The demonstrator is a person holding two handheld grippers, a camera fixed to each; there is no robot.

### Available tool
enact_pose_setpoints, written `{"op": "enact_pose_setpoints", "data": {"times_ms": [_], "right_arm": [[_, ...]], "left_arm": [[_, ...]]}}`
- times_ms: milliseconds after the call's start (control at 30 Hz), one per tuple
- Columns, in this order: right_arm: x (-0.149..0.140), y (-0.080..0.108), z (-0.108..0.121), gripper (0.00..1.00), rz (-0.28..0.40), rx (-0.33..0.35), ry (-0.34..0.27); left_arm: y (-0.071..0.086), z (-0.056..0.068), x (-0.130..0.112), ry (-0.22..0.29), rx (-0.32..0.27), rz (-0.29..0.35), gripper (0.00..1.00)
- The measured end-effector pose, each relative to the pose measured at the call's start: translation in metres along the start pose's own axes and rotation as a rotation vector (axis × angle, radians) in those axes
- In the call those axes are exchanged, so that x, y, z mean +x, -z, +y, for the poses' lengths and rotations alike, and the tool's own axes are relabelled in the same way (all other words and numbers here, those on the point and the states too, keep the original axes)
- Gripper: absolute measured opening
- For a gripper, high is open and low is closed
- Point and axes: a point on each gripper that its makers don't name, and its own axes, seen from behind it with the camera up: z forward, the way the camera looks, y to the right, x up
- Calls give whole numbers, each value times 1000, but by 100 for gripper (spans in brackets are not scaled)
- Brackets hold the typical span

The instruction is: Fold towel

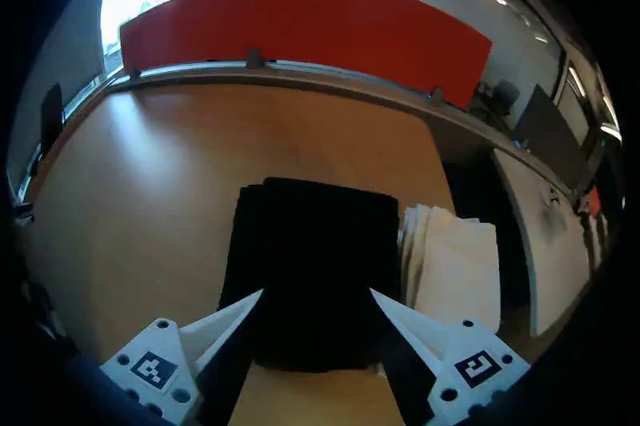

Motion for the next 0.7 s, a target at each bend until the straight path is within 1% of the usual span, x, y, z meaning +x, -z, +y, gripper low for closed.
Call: {"op": "enact_pose_setpoints", "data": {"times_ms": [300,400,700], "right_arm": [[-20,-5,1,82,-33,-3,-4],[-20,-4,2,83,-31,-3,-7],[-7,3,-1,82,10,0,-22]], "left_arm": [[1,0,1,-3,1,1,99],[2,-1,1,-5,1,2,99],[1,-1,4,-4,-1,7,99]]}}
